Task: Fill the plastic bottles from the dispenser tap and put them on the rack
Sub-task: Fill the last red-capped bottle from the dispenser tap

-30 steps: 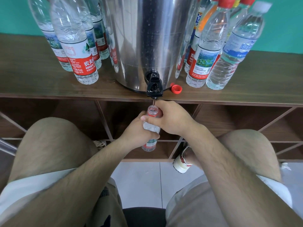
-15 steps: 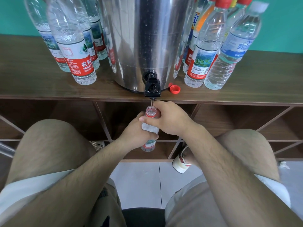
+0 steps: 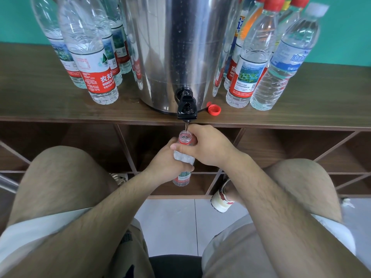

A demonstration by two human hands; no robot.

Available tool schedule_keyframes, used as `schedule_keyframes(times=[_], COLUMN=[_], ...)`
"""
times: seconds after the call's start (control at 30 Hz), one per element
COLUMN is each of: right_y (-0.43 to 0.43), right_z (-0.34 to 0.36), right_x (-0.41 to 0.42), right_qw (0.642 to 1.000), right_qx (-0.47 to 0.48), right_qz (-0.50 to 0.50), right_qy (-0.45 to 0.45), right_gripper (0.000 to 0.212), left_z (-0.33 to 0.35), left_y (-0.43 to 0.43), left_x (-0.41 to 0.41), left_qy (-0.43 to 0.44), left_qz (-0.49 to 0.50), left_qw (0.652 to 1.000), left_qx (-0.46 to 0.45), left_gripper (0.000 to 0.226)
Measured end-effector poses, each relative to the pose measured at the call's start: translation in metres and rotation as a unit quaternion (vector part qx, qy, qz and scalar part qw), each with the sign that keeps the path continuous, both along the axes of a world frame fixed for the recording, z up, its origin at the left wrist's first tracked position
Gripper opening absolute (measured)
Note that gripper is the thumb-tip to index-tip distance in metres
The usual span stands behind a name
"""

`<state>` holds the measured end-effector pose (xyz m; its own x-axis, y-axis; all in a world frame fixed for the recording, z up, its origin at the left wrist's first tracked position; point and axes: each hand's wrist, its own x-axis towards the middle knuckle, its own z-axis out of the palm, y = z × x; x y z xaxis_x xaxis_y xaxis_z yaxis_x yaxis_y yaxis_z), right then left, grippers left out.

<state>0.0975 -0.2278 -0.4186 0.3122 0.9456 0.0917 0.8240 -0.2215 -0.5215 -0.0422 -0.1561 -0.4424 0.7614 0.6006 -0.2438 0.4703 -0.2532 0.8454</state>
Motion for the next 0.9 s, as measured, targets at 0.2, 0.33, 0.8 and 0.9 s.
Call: schedule_keyframes(times=[0.2, 0.33, 0.8, 0.9], right_y=[-0.001, -0.0015, -0.0017, -0.0016], right_z=[-0.0008, 0.0004, 0.0029, 0.0021], right_x=[0.0003, -0.0005, -0.0008, -0.0006], right_qw=[1.0, 1.0, 1.0, 1.0], right_qx=[0.005, 0.005, -0.014, -0.014], right_qz=[0.0, -0.001, 0.001, 0.003], right_qy=[0.0, 0.0, 0.009, 0.01], right_gripper=[0.047, 0.047, 0.048, 0.049], left_z=[-0.0009, -0.0016, -0.0023, -0.0013], left_y=[0.0005, 0.0009, 0.0012, 0.0005], left_x=[0.0, -0.0001, 0.0005, 0.0002], left_qy=[-0.003, -0.004, 0.001, 0.001], left_qz=[-0.001, 0.0, -0.005, -0.002], left_qw=[1.0, 1.0, 1.0, 1.0], left_qx=[-0.002, -0.006, -0.002, -0.005], left_gripper=[0.077, 0.077, 0.078, 0.078])
